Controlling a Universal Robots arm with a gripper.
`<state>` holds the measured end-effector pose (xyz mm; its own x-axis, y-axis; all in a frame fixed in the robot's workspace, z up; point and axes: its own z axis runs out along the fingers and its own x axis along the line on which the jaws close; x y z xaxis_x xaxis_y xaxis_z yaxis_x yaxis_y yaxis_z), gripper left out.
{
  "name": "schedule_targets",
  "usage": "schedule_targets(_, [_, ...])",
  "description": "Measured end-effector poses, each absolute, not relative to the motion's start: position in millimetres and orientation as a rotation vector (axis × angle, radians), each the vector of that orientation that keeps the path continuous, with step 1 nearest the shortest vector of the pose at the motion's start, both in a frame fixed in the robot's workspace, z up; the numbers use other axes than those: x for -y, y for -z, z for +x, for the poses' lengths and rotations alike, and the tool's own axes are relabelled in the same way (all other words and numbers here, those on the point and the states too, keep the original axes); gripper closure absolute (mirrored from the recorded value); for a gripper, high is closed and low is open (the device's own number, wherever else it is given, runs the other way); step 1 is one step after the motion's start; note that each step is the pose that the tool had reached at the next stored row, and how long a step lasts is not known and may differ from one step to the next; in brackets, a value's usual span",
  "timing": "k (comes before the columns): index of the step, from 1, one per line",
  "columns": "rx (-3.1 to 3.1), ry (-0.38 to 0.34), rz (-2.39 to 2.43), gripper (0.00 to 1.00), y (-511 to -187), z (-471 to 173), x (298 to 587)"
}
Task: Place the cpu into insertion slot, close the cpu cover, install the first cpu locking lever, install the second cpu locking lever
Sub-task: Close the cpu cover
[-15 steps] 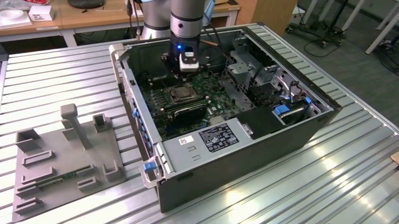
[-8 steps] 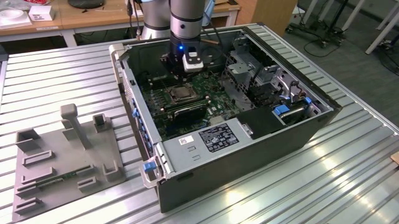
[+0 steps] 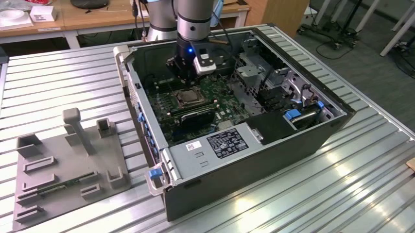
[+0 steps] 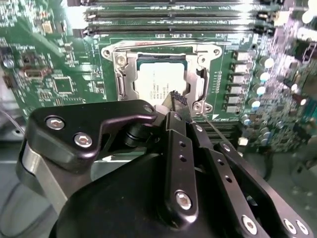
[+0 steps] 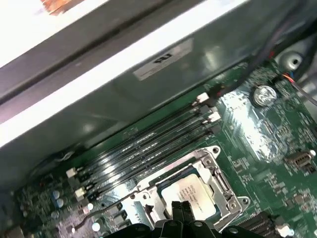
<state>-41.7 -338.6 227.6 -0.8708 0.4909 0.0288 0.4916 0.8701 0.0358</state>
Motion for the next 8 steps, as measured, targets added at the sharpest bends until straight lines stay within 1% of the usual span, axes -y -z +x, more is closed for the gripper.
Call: schedule_targets(8, [3.066, 0.063, -0.571, 0.89, -226.4, -41.7, 338.6])
